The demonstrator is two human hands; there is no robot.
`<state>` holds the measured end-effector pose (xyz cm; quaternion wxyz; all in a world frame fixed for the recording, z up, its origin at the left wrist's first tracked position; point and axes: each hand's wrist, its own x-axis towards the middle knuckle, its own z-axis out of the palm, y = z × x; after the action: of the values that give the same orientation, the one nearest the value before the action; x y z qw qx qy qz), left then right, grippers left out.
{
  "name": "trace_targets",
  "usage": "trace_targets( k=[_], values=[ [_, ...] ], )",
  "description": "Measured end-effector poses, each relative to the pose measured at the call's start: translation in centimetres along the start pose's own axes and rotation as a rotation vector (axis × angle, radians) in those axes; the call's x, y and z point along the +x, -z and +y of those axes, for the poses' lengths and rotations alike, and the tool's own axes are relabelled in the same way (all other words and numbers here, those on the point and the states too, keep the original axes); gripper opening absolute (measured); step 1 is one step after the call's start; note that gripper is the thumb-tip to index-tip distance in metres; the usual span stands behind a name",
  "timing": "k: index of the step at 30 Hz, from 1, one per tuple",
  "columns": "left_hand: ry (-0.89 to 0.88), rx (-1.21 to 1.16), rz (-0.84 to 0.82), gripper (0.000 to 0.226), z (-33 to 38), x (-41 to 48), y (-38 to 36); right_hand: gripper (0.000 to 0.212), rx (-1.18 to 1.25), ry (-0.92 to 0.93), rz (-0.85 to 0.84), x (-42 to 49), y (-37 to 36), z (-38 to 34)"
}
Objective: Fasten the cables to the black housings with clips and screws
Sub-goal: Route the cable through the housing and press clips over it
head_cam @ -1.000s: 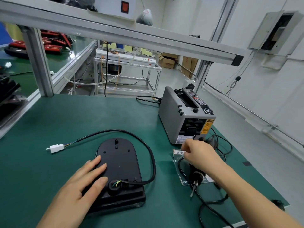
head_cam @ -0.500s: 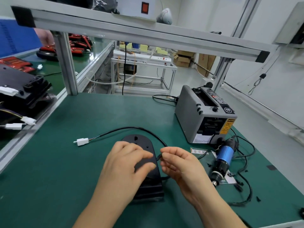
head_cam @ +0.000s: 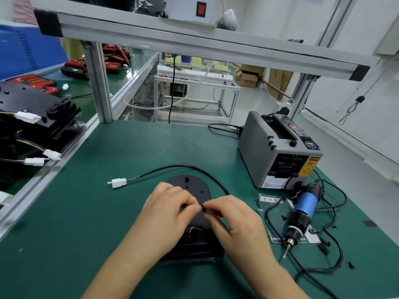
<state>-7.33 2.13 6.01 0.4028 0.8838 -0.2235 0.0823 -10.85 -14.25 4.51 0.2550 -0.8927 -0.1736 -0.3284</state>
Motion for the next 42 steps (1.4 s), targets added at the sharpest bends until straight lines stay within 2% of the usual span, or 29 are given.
trace_targets(
  k=[3,6,8,10,15,17,20,24,26,31,36,42],
  values=[
    [0.031,-0.054,-0.085,0.022,-0.1,0.1,0.2,0.006,-0.025,0.045,0.019,0.1,0.1,0.0],
    [0.024,-0.105,-0.099,0.014,-0.2,-0.3,0.1,0.007,0.038,-0.117,-0.015,0.0,0.2,-0.7],
    [0.001,-0.125,-0.054,0.003,-0.1,-0.8,0.0,0.006,0.156,-0.294,-0.034,-0.1,0.3,-1.1],
    [-0.030,-0.141,0.007,0.004,0.0,-1.3,-0.1,0.009,0.308,-0.446,-0.061,-0.3,0.4,-1.5],
    [-0.028,-0.163,0.180,0.004,0.4,-1.9,-0.6,0.026,0.632,-0.648,-0.081,-0.6,0.8,-2.4],
    [-0.053,-0.170,0.217,0.006,0.5,-2.1,-0.8,0.027,0.703,-0.684,-0.061,-0.6,0.9,-2.6],
    [-0.227,-0.040,0.181,0.013,0.4,-2.4,-0.5,0.030,0.807,-0.733,-0.056,-0.7,1.0,-2.5],
    [-0.446,0.164,0.132,0.007,-0.1,-2.2,0.1,0.002,0.889,-0.776,-0.092,-0.6,1.3,-2.7],
    [-0.498,0.235,0.152,0.012,-0.2,-1.8,0.3,0.006,0.912,-0.799,-0.132,-0.5,1.5,-2.5],
    [-0.519,0.182,0.169,0.016,-0.2,-1.4,0.4,0.009,0.975,-0.826,-0.248,-0.1,2.6,-2.3],
    [-0.501,0.133,0.134,0.013,-0.2,-1.8,0.2,0.006,0.969,-0.855,-0.240,-0.1,2.9,-2.3],
    [-0.531,0.241,0.174,0.013,-0.1,-1.7,0.3,0.006,1.001,-0.913,-0.247,-0.3,2.8,-2.4]
  ],
)
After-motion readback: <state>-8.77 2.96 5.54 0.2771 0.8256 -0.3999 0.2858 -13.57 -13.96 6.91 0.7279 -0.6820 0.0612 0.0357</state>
